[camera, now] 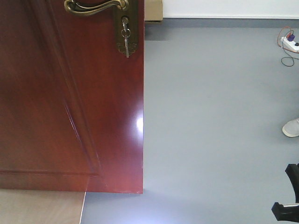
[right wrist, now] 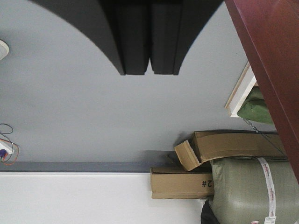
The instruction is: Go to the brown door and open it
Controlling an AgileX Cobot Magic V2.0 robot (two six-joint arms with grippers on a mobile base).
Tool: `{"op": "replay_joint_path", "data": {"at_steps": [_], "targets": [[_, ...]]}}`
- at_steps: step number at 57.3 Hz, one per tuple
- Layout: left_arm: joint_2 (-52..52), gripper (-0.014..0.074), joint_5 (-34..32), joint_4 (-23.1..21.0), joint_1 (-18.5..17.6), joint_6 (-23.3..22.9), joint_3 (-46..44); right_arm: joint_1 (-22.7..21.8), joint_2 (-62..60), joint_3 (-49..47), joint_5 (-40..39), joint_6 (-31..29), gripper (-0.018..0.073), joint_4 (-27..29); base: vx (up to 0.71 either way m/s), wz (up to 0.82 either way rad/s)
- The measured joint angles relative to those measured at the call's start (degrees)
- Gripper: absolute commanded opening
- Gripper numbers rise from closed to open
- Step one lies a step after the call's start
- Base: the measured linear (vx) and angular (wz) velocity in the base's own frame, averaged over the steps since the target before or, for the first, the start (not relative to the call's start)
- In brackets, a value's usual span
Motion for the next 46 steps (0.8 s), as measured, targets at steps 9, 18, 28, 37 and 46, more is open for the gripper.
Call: {"op": "replay_joint_path", "data": {"at_steps": [9, 18, 28, 37, 46], "targets": [[0.0, 0.0036, 0.0, 0.0, 0.0, 0.0, 0.0, 0.0, 0.0, 0.0, 0.0, 0.0, 0.0000, 0.0, 0.00, 0.00], [0.0, 0.0036, -0.2, 5.4, 0.0, -5.3, 0.0, 0.0, 0.0, 0.0, 0.0, 0.0, 0.0000, 0.0, 0.00, 0.00], [-0.1, 0.0036, -1.6, 22.7, 0.0, -23.8, 0.0, 0.0, 0.0, 0.0, 0.0, 0.0, 0.0000, 0.0, 0.00, 0.00], [0.1, 0.0036, -3.9, 42.5, 0.0, -45.7, 0.0, 0.0, 0.0, 0.0, 0.0, 0.0, 0.0000, 0.0, 0.00, 0.00], [0.1, 0.0036, -6.3, 62.9, 0.0, -67.6, 0.0, 0.0, 0.0, 0.0, 0.0, 0.0, 0.0000, 0.0, 0.00, 0.00]]}}
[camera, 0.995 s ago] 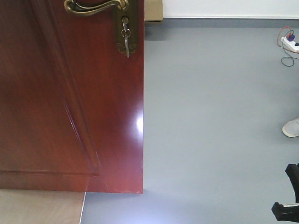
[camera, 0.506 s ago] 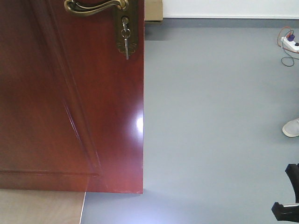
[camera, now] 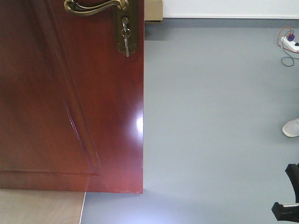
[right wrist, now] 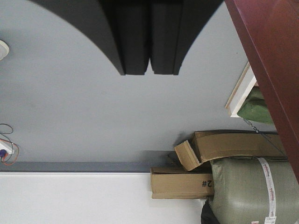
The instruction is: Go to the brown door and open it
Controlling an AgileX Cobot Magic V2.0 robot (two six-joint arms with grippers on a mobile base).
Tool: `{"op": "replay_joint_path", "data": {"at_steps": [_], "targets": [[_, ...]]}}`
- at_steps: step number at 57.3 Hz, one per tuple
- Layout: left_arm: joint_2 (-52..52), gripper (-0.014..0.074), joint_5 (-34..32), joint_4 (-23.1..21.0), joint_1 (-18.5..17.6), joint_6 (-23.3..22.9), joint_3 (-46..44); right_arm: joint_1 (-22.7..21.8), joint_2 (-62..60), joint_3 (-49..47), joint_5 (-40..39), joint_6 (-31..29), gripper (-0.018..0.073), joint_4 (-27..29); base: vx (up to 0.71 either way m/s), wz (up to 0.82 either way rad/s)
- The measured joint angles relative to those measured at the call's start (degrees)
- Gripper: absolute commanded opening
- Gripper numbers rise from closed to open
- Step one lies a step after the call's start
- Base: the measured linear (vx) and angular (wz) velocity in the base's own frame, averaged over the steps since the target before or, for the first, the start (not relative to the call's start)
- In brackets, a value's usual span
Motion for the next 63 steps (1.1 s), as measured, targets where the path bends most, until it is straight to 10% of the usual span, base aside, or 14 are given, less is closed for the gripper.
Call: {"op": "replay_joint_path", "data": {"at_steps": [15, 22, 63], "targets": [[0.0, 0.0036, -2.5, 31.7, 0.0, -32.5, 0.1, 0.0, 0.0, 0.0, 0.0, 0.0, 0.0000, 0.0, 0.00, 0.00], [0.0, 0.0036, -6.0, 38.9, 0.0, -40.8, 0.0, 0.0, 0.0, 0.0, 0.0, 0.0, 0.0000, 0.0, 0.00, 0.00], [0.0, 0.0036, -10.0, 45.1, -2.5, -39.4, 0.0, 0.0, 0.0, 0.0, 0.0, 0.0, 0.0000, 0.0, 0.00, 0.00]]}}
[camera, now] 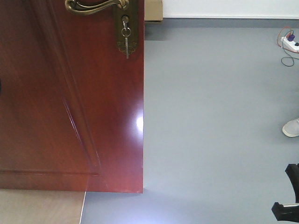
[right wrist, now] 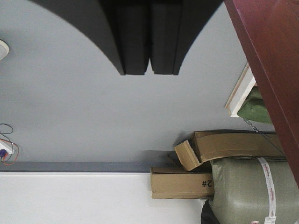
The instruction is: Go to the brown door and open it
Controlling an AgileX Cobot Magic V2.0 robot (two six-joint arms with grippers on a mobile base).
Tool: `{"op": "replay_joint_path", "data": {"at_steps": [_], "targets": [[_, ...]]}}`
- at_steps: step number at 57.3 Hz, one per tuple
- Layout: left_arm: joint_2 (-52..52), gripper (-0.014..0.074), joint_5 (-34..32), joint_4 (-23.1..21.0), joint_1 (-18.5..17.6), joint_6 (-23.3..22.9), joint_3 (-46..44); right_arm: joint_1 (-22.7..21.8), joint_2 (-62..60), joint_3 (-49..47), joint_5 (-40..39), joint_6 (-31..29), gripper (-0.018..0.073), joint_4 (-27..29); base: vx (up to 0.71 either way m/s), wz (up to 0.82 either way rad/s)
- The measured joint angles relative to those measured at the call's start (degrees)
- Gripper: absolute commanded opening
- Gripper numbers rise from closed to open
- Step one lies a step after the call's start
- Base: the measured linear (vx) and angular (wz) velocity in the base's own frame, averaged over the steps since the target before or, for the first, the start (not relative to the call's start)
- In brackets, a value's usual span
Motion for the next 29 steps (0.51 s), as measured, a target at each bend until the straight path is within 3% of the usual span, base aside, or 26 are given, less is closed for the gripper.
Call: {"op": "replay_joint_path", "data": {"at_steps": [20, 29], "targets": [[-1.8, 0.0036, 0.9, 0.1, -0.1, 0.2, 0.9, 0.0, 0.0, 0.0, 0.0, 0.0, 0.0000, 0.0, 0.00, 0.00], [-5.2, 0.0036, -2.8, 0.2, -0.1, 0.5, 6.6, 0.0, 0.0, 0.0, 0.0, 0.0, 0.0000, 0.0, 0.00, 0.00]]}}
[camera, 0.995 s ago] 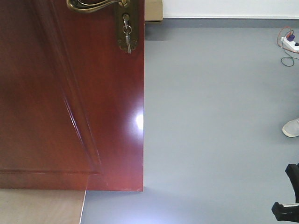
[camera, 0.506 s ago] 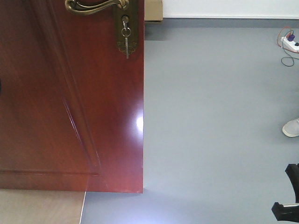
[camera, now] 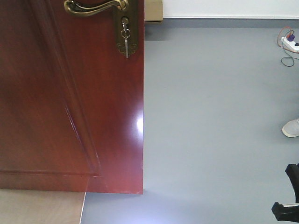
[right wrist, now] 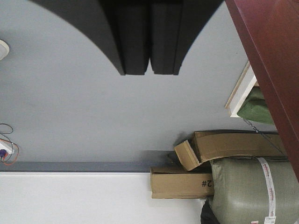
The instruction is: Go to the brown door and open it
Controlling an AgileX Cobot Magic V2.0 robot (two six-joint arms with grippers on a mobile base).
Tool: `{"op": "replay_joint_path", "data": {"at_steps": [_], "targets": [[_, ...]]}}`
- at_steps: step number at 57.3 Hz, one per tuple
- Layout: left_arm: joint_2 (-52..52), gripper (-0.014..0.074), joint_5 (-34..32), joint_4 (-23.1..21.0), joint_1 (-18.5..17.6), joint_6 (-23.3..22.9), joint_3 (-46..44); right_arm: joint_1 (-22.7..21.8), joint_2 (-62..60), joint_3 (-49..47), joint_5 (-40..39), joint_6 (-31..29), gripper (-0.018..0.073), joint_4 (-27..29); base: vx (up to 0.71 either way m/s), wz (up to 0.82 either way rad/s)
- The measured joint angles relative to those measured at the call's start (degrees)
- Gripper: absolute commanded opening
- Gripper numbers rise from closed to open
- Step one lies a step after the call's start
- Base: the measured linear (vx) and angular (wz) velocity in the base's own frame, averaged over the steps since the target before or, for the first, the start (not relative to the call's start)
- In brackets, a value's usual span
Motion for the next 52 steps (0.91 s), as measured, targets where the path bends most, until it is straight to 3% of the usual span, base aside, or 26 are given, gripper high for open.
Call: {"op": "replay_joint_path", "data": {"at_steps": [21, 52], "targets": [[-10.0, 0.0036, -6.7, 0.1, 0.0, 0.0, 16.4, 0.0, 0.0, 0.0, 0.0, 0.0, 0.0000, 0.0, 0.00, 0.00], [-14.6, 0.0036, -8.0, 0.2, 0.0, 0.0, 19.3, 0.0, 0.0, 0.0, 0.0, 0.0, 0.0000, 0.0, 0.00, 0.00]]}}
